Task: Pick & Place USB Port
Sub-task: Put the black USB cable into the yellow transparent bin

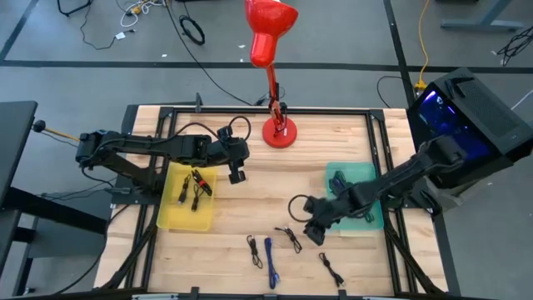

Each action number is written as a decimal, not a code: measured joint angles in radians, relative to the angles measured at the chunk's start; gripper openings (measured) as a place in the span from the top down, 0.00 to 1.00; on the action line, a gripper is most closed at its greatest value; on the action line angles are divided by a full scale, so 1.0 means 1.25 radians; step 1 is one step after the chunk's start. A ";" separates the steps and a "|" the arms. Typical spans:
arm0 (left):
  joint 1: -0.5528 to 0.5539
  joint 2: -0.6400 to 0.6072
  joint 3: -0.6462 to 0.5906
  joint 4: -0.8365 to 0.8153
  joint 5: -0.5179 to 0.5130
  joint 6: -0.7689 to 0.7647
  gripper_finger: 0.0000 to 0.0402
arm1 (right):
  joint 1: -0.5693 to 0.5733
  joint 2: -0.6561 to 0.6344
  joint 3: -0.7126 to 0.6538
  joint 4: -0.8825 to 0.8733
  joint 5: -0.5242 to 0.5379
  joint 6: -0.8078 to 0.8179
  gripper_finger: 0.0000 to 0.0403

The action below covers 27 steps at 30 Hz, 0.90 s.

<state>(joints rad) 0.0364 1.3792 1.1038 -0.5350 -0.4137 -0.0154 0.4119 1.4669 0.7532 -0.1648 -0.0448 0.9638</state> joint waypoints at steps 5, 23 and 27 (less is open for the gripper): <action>0.000 0.000 0.000 0.000 0.000 0.000 0.75 | 0.001 0.061 0.000 0.047 0.001 0.019 0.71; -0.001 0.000 0.000 -0.001 0.015 -0.044 0.75 | 0.007 0.172 0.000 0.204 -0.034 0.000 0.71; -0.001 0.000 0.000 -0.001 0.015 -0.047 0.75 | 0.012 0.191 0.001 0.229 -0.034 -0.003 0.71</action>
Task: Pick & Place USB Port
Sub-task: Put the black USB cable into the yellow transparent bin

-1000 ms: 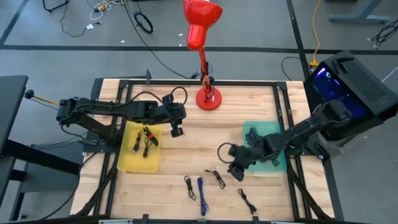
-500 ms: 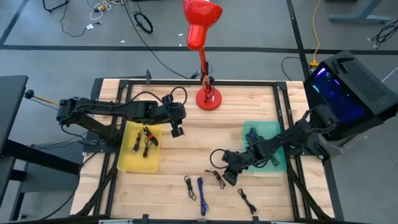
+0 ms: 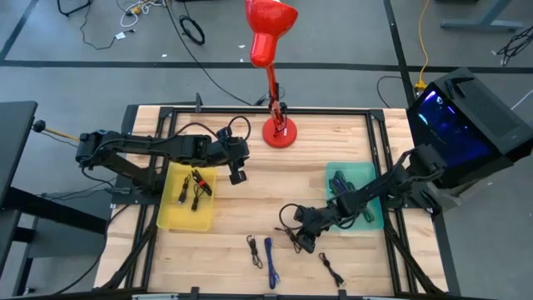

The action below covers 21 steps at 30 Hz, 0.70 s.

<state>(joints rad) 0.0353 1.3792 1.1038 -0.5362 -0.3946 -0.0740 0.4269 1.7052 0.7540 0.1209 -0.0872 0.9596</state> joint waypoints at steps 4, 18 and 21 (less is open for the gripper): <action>0.000 0.000 0.000 0.002 0.000 -0.001 0.75 | 0.000 0.010 0.000 -0.002 0.000 0.000 0.71; 0.000 0.000 0.000 0.003 0.000 -0.001 0.75 | 0.000 0.074 0.000 0.081 -0.008 0.009 0.71; 0.000 0.000 0.000 0.003 0.000 0.003 0.75 | 0.002 0.074 0.000 0.080 0.000 0.001 0.73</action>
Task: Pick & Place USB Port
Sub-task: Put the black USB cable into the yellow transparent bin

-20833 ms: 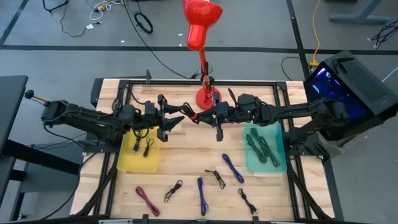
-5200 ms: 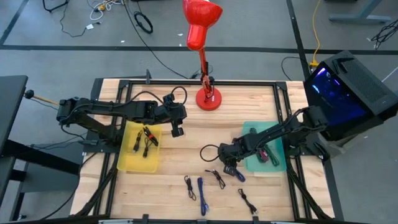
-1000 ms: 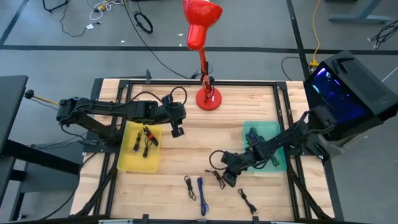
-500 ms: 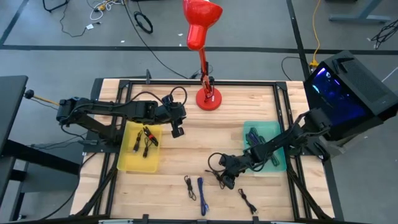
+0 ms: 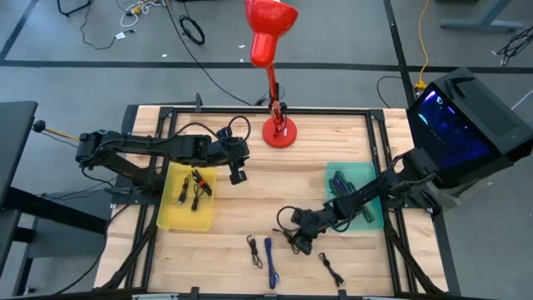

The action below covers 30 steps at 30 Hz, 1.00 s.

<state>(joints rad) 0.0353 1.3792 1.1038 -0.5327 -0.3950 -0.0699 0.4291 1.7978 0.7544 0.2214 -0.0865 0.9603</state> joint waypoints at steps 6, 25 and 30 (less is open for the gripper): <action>0.000 0.000 0.000 0.000 0.000 0.001 0.75 | -0.002 0.002 0.000 0.004 0.003 -0.069 0.94; 0.000 0.000 0.000 0.272 0.209 0.033 0.75 | -0.293 -0.320 -0.001 -0.176 0.016 -0.470 1.00; 0.001 0.000 0.000 0.356 0.221 0.065 0.75 | -0.358 -0.485 -0.001 -0.208 0.109 -0.579 1.00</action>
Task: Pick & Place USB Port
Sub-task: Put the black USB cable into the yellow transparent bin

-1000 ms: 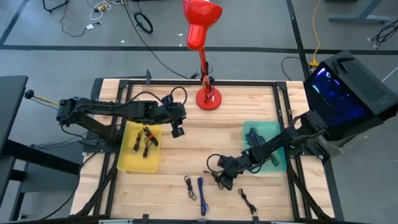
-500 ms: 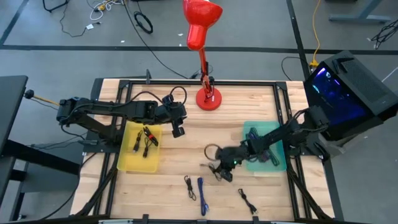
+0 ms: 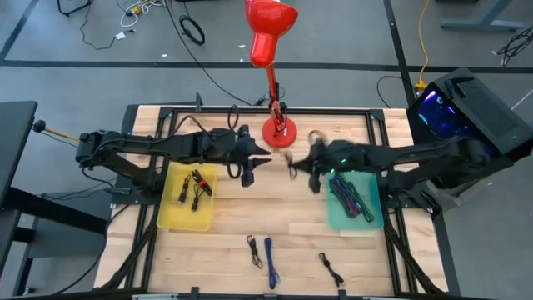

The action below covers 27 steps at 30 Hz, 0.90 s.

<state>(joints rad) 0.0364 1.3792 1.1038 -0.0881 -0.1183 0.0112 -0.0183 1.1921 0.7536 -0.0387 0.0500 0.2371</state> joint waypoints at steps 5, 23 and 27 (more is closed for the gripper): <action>0.000 0.006 0.000 0.094 0.005 0.000 0.75 | -0.010 -0.094 0.000 0.107 0.037 -0.084 1.00; 0.022 0.089 -0.001 0.358 0.140 -0.042 0.75 | 0.032 -0.069 0.000 0.301 0.039 -0.197 1.00; 0.027 0.095 -0.001 0.371 0.145 -0.042 0.75 | 0.040 -0.065 0.000 0.310 0.047 -0.202 1.00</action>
<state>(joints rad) 0.0696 1.4979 1.1030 0.3752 0.0631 -0.0414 0.0322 1.1108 0.7531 0.3491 0.1085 -0.0154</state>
